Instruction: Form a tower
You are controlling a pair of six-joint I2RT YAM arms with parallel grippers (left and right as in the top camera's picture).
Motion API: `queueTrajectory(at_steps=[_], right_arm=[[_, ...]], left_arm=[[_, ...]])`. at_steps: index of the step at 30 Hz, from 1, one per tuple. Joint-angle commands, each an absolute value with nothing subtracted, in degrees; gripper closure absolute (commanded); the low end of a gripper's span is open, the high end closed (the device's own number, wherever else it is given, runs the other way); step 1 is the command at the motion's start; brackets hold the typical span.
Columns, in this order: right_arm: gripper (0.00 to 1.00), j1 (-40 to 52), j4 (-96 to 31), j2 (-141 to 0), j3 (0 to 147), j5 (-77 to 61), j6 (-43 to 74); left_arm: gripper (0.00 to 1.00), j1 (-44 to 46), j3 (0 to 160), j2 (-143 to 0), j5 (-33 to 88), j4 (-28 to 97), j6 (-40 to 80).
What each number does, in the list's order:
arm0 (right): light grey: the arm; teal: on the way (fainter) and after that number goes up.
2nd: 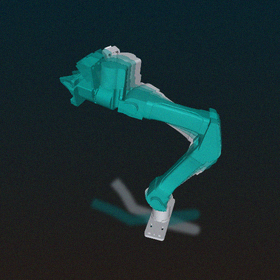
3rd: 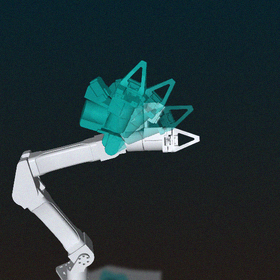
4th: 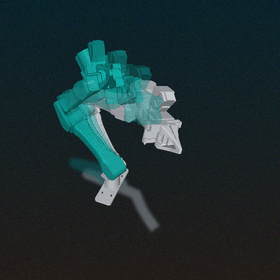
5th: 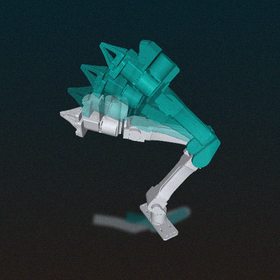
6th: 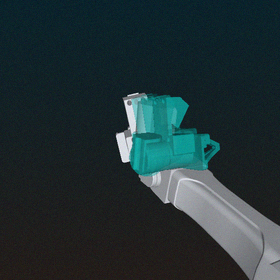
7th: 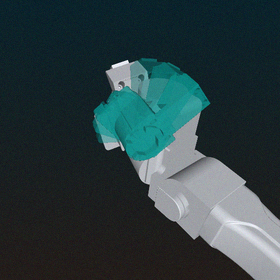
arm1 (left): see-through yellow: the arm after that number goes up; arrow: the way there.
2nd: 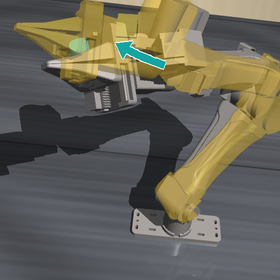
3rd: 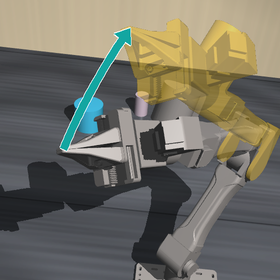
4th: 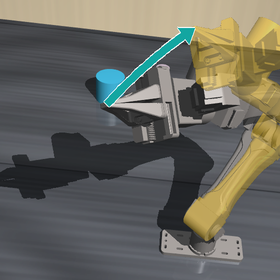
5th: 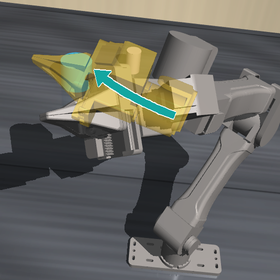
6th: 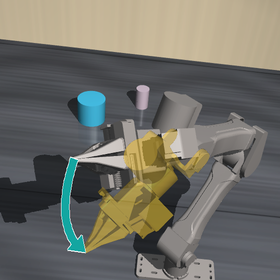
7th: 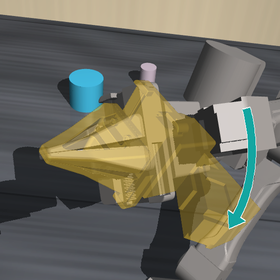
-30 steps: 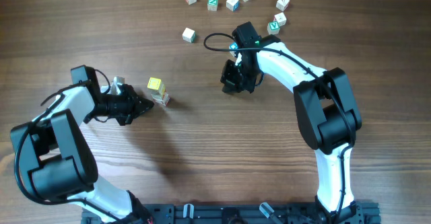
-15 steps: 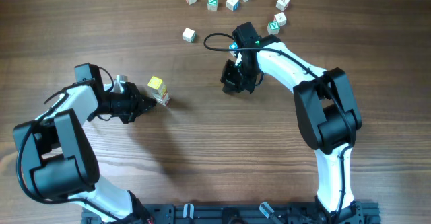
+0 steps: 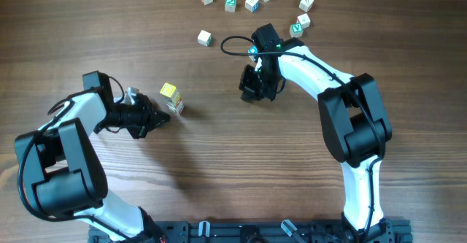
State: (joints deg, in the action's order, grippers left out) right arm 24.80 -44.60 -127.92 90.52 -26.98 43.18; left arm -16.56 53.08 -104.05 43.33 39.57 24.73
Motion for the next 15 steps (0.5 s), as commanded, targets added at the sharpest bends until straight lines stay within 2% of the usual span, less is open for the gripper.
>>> queueTrajectory(at_steps=[1, 15], right_arm=[[0.96, 24.4, -44.6, -130.0, 89.6, -20.8, 42.0], [0.96, 24.4, -44.6, -130.0, 89.6, -20.8, 42.0]], left_arm=[[0.96, -16.3, 53.3, -104.8, 43.0, 39.4, 26.4], [0.96, -15.1, 53.3, -104.8, 43.5, 37.8, 33.9]])
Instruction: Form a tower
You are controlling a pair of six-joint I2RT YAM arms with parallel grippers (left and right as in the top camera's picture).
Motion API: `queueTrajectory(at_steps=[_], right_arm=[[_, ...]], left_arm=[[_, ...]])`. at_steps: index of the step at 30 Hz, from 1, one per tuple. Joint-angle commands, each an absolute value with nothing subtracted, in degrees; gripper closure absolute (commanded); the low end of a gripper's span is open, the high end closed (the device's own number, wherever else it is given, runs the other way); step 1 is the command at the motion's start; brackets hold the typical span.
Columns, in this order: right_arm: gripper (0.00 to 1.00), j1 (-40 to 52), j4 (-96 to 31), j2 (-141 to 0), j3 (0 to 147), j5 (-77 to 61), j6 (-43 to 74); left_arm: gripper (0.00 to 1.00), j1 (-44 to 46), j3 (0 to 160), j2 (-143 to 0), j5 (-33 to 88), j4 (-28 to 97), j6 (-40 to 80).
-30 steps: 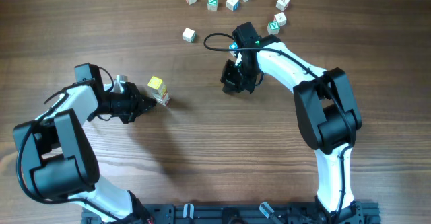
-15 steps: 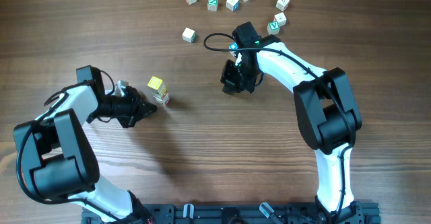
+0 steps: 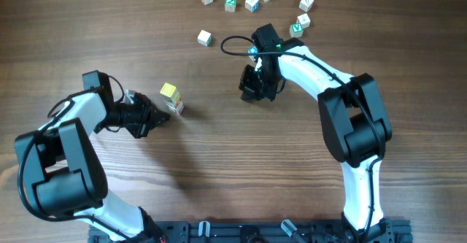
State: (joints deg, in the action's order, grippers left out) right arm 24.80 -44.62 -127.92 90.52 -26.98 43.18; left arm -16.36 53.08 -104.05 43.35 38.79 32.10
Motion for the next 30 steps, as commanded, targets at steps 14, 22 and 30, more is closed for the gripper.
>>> queueTrajectory(at_steps=[14, 22, 30], right_arm=[[0.96, 24.4, -44.8, -130.0, 89.6, -20.6, 42.0], [0.96, 24.4, -44.8, -130.0, 89.6, -20.6, 42.0], [0.96, 24.4, -44.8, -130.0, 89.6, -20.6, 42.0]], left_arm=[[0.96, -13.5, 53.3, -104.8, 42.6, 36.2, 39.8], [0.96, -13.5, 53.3, -104.8, 42.6, 36.4, 41.0], [0.96, -13.5, 53.3, -104.8, 42.6, 36.6, 41.0]])
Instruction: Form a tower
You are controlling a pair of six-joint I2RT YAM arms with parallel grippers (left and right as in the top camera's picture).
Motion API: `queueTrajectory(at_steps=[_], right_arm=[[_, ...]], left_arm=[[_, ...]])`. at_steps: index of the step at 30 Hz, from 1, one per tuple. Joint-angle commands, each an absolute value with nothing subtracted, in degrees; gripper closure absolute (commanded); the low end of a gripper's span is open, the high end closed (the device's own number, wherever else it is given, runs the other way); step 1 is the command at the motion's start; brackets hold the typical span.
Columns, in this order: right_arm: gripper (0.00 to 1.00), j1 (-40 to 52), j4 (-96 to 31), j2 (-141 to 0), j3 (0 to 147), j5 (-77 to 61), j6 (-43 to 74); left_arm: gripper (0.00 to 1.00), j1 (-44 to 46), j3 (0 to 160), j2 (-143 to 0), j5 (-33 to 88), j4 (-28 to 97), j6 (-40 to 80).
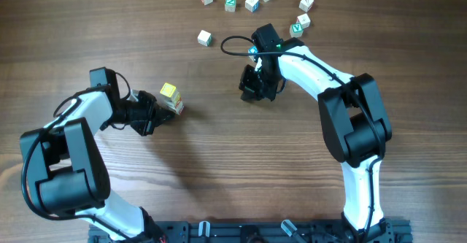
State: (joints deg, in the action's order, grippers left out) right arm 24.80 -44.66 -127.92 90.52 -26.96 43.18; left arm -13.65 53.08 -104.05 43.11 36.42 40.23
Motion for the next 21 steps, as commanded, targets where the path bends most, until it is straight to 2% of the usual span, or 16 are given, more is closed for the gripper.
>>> queueTrajectory(at_steps=[1, 21], right_arm=[[0.96, 24.4, -44.8, -130.0, 89.6, -20.6, 42.0], [0.96, 24.4, -44.8, -130.0, 89.6, -20.6, 42.0]], left_arm=[[0.96, -13.5, 53.3, -104.8, 42.6, 36.6, 41.1], [0.96, -12.2, 53.3, -104.8, 42.6, 35.3, 45.5]])
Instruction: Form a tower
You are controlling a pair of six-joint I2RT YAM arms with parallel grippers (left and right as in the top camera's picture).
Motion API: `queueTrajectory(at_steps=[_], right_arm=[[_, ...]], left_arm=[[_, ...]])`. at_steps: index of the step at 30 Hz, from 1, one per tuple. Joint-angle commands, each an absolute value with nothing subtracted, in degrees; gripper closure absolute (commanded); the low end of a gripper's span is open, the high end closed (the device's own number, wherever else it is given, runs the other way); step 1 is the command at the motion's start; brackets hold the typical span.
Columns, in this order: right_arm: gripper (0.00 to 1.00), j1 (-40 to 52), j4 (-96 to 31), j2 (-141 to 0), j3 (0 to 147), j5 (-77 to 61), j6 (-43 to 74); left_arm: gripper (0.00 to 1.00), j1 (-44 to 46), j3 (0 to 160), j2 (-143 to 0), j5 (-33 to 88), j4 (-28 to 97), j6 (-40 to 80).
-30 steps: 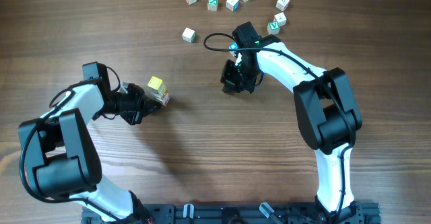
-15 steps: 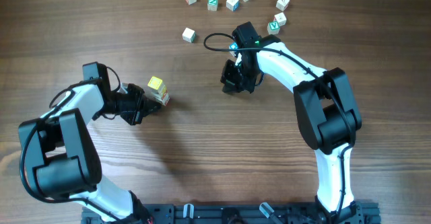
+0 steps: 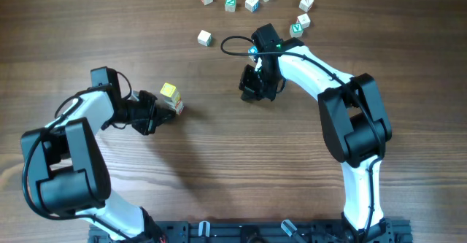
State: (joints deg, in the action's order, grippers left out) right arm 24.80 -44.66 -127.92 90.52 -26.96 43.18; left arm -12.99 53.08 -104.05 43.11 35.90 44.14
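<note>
A yellow-topped cube (image 3: 169, 91) appears to stand on top of others as a short tower. A pale cube (image 3: 176, 107) sits against its lower right side. My left gripper (image 3: 159, 112) points right, and its tips are just left of the pale cube. Whether they touch it or how the jaws stand is unclear from above. My right gripper (image 3: 255, 90) hangs over the table's middle, pointing down. Its fingers are hidden under the wrist, so anything it holds is not visible.
Several loose letter cubes lie along the far edge: a white one (image 3: 204, 37) nearest, then more, a green-faced one (image 3: 230, 4), a yellow one and a small group (image 3: 303, 20) by the right arm. A black cable (image 3: 232, 42) loops off the right wrist.
Almost nothing. My left arm has shifted by a hair, and its tips stay by the pale cube. The right arm and all the cubes are where they were.
My left gripper was first a little below and left of the small tower, and stayed there at the second moment. By 0.7 s ago it had moved up close to the pale cube, where it remains. The right arm has not moved throughout.
</note>
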Motion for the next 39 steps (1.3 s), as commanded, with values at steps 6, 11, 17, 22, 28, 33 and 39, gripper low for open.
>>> queueTrajectory(at_steps=[6, 11, 17, 22, 28, 33, 39], right_arm=[[0.96, 24.4, -44.9, -130.0, 89.6, -20.5, 41.9], [0.96, 24.4, -45.1, -130.0, 89.6, -20.2, 41.9], [0.96, 24.4, -45.2, -130.0, 89.6, -20.3, 40.5], [0.96, 22.7, -51.9, -127.9, 96.5, -19.8, 33.2], [0.96, 21.1, -65.3, -114.5, 104.2, -5.1, 32.9], [0.96, 21.1, -73.8, -102.1, 104.2, -0.1, 33.0], [0.61, 21.1, -80.9, -86.6, 104.2, 10.7, 32.9]], left_arm=[[0.96, -11.9, 53.3, -104.8, 42.5, 35.6, 45.5], [0.96, -11.9, 53.3, -104.8, 36.4, 44.1, 43.5], [0.96, -16.4, 53.3, -104.1, 34.3, 48.6, 35.2], [0.96, -20.2, 53.3, -95.5, 29.7, 49.6, 29.7], [0.96, -20.1, 53.3, -73.4, 19.9, 49.8, 28.7], [0.96, -20.1, 53.3, -56.4, 16.4, 49.9, 27.0], [0.68, -20.1, 53.3, -39.0, 16.4, 50.7, 19.2]])
